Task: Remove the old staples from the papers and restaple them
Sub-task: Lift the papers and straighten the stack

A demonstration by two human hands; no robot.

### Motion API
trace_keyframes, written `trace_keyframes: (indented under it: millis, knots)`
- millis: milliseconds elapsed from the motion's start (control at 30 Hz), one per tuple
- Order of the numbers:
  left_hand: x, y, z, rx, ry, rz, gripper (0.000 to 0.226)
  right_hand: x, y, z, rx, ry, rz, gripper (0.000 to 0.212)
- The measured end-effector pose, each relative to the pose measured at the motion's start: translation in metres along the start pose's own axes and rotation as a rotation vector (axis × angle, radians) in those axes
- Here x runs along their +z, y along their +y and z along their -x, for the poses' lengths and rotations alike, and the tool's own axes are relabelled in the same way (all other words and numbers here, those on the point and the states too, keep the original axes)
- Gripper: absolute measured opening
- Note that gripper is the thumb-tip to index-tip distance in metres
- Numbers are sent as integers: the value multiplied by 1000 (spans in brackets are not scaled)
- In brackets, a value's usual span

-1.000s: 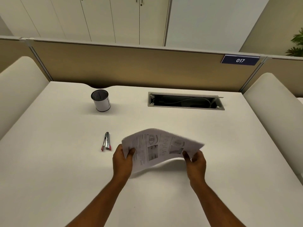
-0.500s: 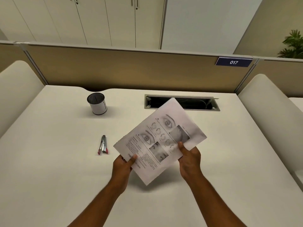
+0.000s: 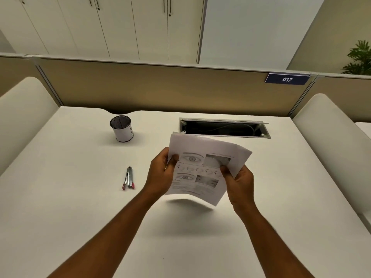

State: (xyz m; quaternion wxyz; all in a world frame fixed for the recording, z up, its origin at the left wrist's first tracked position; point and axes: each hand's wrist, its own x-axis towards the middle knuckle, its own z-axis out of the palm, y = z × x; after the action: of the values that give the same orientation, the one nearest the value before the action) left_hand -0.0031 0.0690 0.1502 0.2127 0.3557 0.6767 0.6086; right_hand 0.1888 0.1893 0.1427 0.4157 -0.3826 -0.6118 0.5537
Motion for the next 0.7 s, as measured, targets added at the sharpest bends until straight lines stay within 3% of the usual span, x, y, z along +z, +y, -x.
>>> trace_keyframes:
  millis: [100,200,433,700]
  knots:
    - [10,-4,12,46,83,47,18,2,-2,8,-72,19,34,18]
    - [14,-7,21,68,120,76,10,2,1,14,-73,31,35,28]
    - [18,-9,26,65,103,2,8,5,12,18,-24,8,57,34]
    - [19,-15,21,40,64,-46,7,4,15,17,-17,36,69,26]
